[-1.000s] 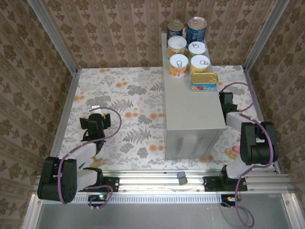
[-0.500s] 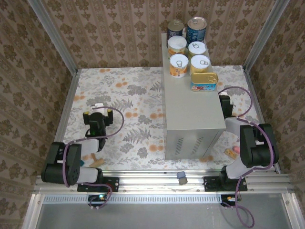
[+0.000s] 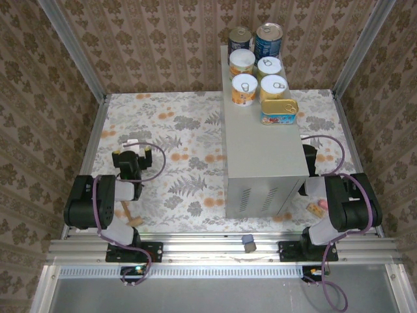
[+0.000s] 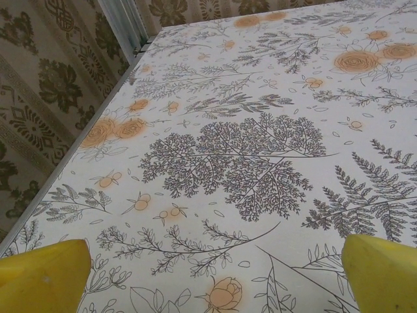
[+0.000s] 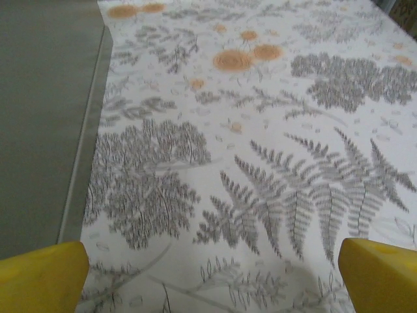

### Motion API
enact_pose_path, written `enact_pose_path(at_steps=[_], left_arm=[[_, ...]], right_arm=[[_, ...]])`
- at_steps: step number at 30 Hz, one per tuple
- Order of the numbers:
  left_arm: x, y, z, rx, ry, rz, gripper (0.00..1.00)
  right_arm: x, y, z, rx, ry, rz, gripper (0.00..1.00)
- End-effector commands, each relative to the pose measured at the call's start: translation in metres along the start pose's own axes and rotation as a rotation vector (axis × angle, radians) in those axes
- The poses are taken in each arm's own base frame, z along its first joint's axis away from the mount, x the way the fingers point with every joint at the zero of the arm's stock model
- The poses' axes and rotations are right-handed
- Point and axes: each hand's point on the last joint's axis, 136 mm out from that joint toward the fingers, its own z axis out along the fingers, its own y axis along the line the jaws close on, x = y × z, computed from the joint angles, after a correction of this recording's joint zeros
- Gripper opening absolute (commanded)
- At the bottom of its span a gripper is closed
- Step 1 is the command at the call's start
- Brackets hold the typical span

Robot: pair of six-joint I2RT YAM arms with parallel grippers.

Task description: Place and organize the canned foods onto the counter

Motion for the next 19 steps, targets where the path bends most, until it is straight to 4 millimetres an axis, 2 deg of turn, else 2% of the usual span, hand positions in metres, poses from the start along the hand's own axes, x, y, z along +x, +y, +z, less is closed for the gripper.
enact_pose_path(at_steps=[1, 19], left_arm=[[-0.0132, -0.0019, 0.0024, 0.022, -0.042, -0.033, 1.00], [-0.0150, -0.0070, 0.0020, 0.042, -0.052, -0.011, 1.00]], right_arm=[[-0.0274, 0.0069, -0.0027, -0.024, -0.127, 0.009, 1.00], [-0.0266, 0.0068, -0.0033, -0.024, -0.120, 0.008, 1.00]])
